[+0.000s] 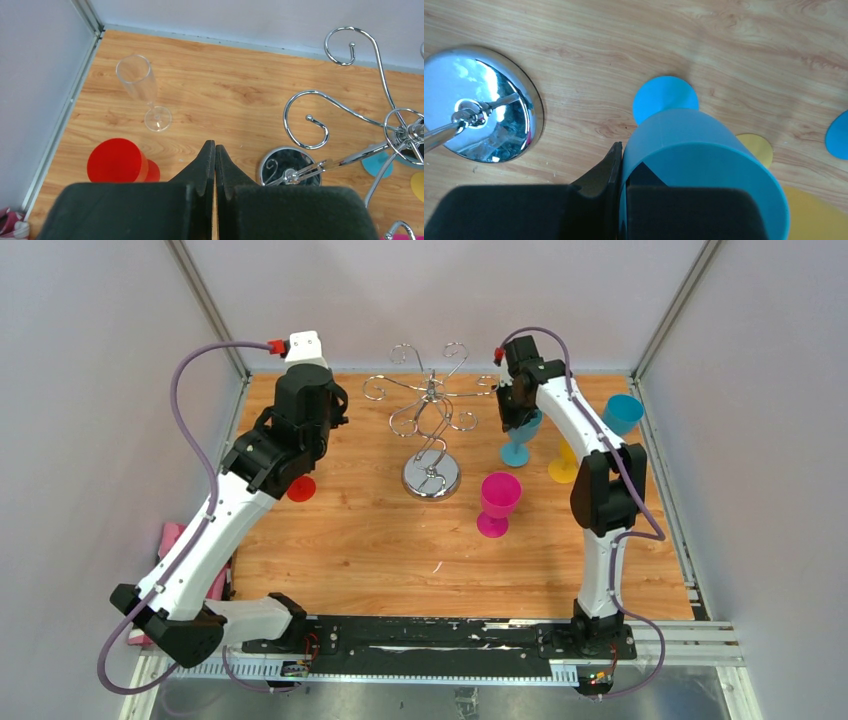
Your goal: Take the wine glass off the wine glass rack
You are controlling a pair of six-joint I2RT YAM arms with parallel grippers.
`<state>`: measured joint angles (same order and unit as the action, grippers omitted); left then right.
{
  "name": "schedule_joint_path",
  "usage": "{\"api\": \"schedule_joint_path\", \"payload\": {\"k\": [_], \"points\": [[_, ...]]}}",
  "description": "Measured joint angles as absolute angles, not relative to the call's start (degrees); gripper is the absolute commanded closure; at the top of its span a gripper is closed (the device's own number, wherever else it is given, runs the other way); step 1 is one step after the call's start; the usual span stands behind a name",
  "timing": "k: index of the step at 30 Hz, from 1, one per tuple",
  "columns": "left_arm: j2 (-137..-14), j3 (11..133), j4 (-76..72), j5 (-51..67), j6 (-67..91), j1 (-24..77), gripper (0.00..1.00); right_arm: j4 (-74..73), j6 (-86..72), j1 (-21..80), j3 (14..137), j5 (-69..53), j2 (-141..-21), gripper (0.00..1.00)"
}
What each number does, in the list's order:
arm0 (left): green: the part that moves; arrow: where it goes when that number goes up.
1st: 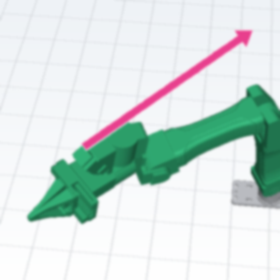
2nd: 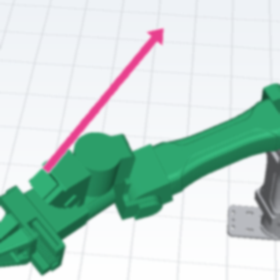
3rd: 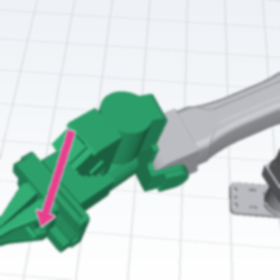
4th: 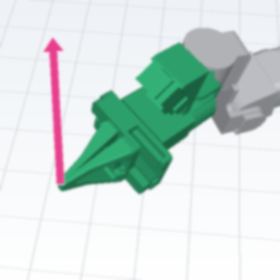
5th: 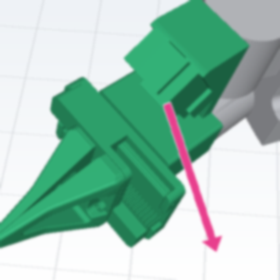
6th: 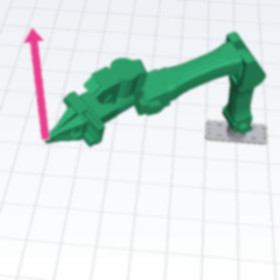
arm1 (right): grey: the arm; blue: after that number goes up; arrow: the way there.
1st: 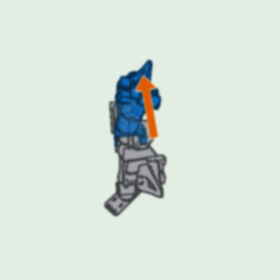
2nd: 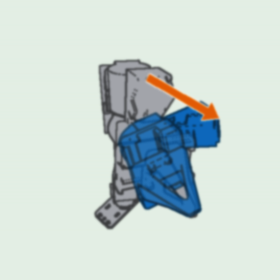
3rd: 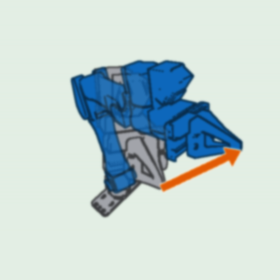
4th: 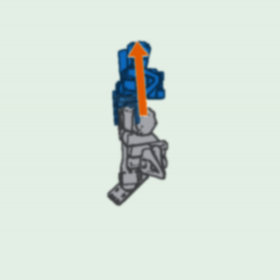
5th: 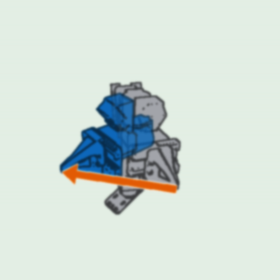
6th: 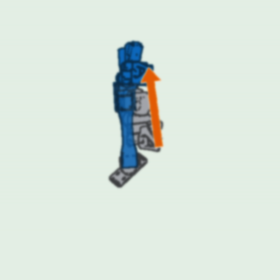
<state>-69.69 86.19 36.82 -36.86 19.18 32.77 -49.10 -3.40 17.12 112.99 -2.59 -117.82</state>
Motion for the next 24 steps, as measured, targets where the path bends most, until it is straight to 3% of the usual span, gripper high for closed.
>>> {"api": "schedule_joint_path", "payload": {"k": [14,20,24], "points": [[-68.8,83.4,33.6,-36.0,18.4,32.8,1.00,-38.7,-4.3,17.6,98.7,-2.7,-111.6,0.98],[-68.4,82.7,33.3,-36.0,18.4,32.8,1.00,-37.6,-5.1,17.7,97.5,-2.4,-110.8,0.64],[-68.0,82.6,33.3,-36.0,18.4,32.8,1.00,-38.8,-5.5,17.8,97.0,-2.2,-110.7,0.51]]}}
